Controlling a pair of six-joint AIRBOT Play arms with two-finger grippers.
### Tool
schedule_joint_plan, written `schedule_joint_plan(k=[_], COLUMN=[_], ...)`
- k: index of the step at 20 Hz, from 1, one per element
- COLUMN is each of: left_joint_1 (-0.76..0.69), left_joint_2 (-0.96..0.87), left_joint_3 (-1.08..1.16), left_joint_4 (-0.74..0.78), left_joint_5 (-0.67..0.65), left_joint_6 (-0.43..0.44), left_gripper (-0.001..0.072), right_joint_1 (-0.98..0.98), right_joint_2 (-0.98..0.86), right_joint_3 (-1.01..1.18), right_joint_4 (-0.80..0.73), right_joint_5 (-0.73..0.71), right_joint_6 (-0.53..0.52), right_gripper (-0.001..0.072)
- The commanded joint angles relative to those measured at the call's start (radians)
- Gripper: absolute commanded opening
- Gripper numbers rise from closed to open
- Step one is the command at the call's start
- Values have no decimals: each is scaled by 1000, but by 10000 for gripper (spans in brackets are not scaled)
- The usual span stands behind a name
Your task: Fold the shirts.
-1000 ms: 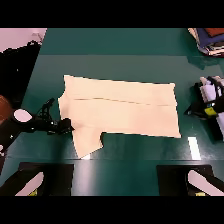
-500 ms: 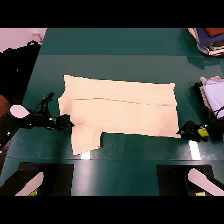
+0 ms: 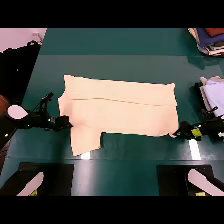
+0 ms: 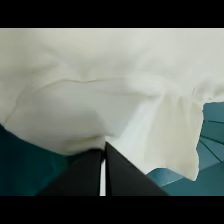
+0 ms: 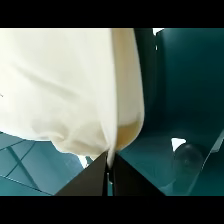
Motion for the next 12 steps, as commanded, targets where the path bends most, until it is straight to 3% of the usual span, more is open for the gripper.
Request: schedule_joint_plan(k=[1, 7, 9, 12], left_joint_1=[0, 0, 0, 0], left_joint_2=[154, 363, 353, 275], left_joint_3=[3, 69, 163, 259], left_joint_4=[105, 91, 92, 129], left_joint_5=[-106, -461, -420, -235], left_joint_6=[-75, -148, -146, -110], left_gripper=[23, 24, 24, 24], right_joint_1=[13, 14, 14, 16], right_joint_2=[85, 374, 411, 327], right_joint_3=[0, 26, 104, 232], right_joint_4=[-75, -299, -301, -286], right_joint_5=[26, 237, 245, 219], right_joint_6=[-5, 14, 18, 40], right_gripper=[15, 15, 15, 15])
